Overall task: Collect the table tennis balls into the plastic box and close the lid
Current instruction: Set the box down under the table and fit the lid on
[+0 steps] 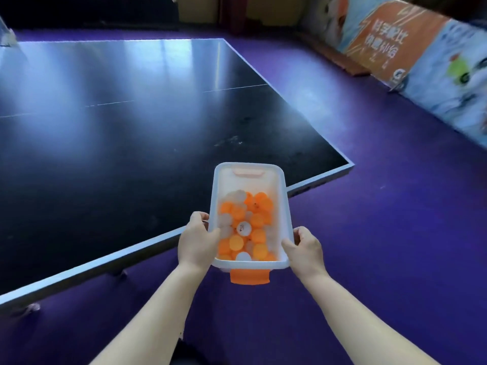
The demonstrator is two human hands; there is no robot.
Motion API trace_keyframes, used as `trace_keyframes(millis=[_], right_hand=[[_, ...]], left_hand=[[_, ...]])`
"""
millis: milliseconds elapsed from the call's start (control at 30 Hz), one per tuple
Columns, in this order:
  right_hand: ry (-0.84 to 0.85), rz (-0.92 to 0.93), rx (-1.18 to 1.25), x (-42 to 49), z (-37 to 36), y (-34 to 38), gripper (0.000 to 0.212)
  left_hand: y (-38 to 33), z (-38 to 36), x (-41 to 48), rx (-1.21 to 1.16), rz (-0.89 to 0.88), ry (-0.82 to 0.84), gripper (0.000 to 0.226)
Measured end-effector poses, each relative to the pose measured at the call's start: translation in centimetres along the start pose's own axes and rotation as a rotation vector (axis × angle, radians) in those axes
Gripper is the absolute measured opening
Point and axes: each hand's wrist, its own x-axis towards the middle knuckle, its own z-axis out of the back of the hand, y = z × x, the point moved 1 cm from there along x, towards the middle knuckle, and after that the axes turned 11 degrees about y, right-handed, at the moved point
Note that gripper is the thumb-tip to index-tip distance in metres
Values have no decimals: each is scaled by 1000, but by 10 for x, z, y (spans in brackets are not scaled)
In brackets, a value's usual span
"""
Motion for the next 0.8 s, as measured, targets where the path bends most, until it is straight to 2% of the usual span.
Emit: trace_keyframes(millis=[167, 333, 567, 800], right_hand=[[-36, -18, 15, 12, 57, -30, 12], [-26, -17, 60, 49, 91, -43, 11], [17, 37, -12, 133, 139, -19, 13], [137, 88, -66, 215, 156, 9, 12]], left_hand=[[-36, -51, 0, 8, -35, 47, 15], [-67, -86, 36, 14, -67, 45, 17], [-109, -124, 116, -67, -1, 29, 17], [-128, -121, 167, -118, 98, 0, 11]])
